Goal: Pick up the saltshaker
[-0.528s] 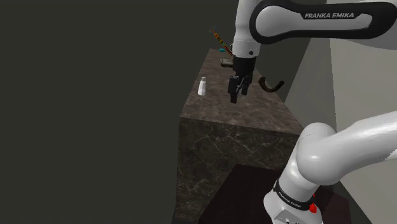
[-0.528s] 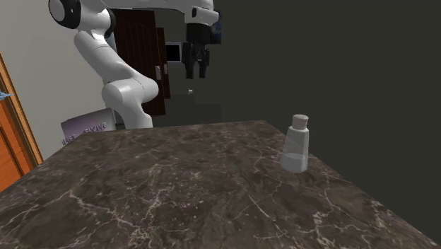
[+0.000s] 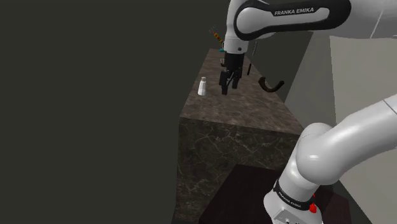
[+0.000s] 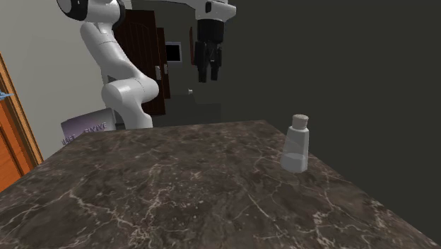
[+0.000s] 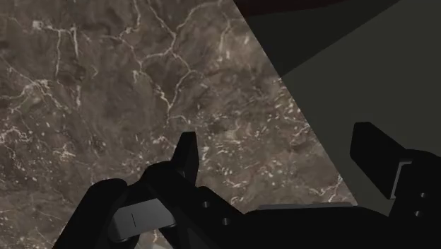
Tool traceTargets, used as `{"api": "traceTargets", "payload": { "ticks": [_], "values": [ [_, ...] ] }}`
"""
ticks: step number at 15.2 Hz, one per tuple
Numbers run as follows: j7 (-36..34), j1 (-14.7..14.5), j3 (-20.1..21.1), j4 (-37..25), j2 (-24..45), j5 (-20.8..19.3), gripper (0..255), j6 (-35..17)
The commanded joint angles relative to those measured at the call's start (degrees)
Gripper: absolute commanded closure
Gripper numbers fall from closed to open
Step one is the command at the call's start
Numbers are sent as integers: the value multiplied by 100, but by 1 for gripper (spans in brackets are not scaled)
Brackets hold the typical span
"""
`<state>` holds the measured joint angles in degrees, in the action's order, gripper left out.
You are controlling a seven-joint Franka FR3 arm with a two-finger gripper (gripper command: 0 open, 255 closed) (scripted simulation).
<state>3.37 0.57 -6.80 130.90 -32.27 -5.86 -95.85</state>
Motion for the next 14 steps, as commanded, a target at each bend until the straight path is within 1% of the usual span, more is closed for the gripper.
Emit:
{"api": "traceTargets", "payload": {
  "ticks": [1,7,10,14],
  "values": [
    [216,24,-179,-261,379,-6,0,-163],
    [877,64,-658,-1300,1612,185,0,-454],
    [1229,99,-869,-1922,2263,383,0,-505],
    [1707,203,-1098,-2881,3181,745,0,-455]
  ]
}}
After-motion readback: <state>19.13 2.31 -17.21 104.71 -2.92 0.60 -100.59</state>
